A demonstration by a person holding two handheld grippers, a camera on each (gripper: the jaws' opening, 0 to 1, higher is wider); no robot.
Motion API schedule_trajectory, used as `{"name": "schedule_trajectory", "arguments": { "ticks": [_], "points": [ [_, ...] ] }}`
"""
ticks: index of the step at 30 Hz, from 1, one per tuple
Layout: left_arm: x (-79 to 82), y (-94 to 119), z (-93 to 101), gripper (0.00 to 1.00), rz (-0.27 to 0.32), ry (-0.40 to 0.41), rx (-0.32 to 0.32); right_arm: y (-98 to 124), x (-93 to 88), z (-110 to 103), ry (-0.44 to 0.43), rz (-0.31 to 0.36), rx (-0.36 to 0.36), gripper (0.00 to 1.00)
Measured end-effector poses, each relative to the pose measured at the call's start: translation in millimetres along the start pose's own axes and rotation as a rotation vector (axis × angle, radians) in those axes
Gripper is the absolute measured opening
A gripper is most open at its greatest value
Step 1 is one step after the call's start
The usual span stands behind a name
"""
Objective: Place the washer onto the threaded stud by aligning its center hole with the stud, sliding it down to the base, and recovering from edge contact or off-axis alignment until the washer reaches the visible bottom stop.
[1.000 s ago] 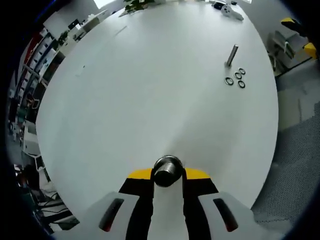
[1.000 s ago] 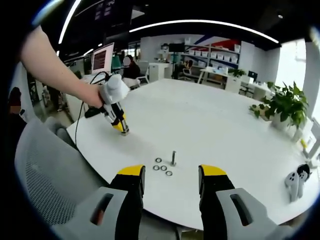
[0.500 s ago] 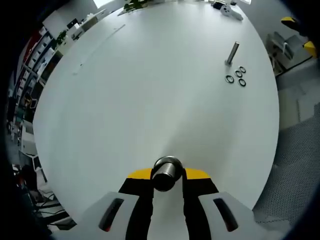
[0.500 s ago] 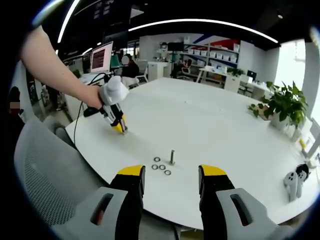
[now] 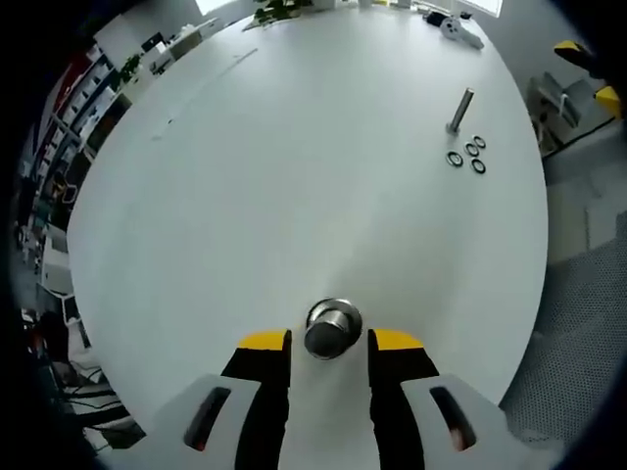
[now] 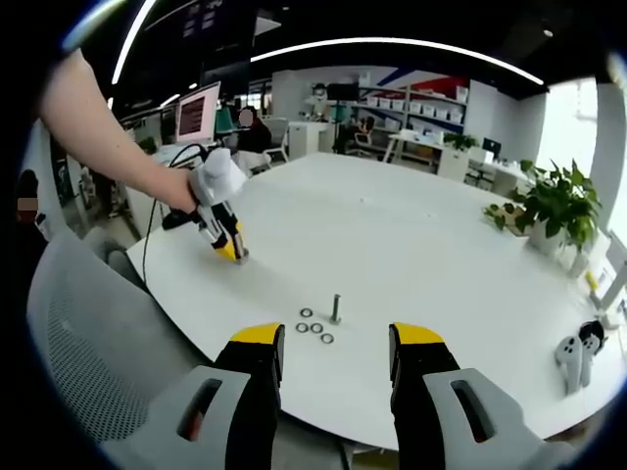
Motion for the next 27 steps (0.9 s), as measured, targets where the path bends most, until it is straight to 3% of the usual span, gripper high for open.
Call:
{"name": "schedule_trajectory", "arguments": {
  "ticks": [13,16,18,21,24,27],
  "points": [
    [-7.8,39,9.8,0.29,0.074,0.122,0.057,1,3.7,-1,0.009,0.029,0.013,0.45],
    [-10.3,53,15.1,0.28,0.131,0.205,0.084,0,3.5,-3,0.013,0.025,0.025,0.45],
    [-12.0,62,16.1,0.25,0.17,0.217,0.114,0,4.0,-5,0.016,0.028,0.034,0.45],
    [-17.9,74,26.5,0.27,0.193,0.32,0.091,0,3.8,-5,0.01,0.033,0.039,0.45],
    [-24.0,84,28.8,0.28,0.207,0.311,0.12,0,4.0,-6,0.004,0.037,0.045,0.45],
    [-21.0,97,27.7,0.3,0.266,0.386,0.133,0,4.7,-6,0.004,0.038,0.049,0.45]
  ]
}}
Point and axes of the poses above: the point that each gripper's makers call its tool centre point, and the gripper's own axes: y roughly backward along the fingers, z roughly to its right, x roughly out of its top, the point moved 6 cm from there along y, roughly backward along the fingers, and after that the axes turned 12 degrees about x, right-handed, at the moved point
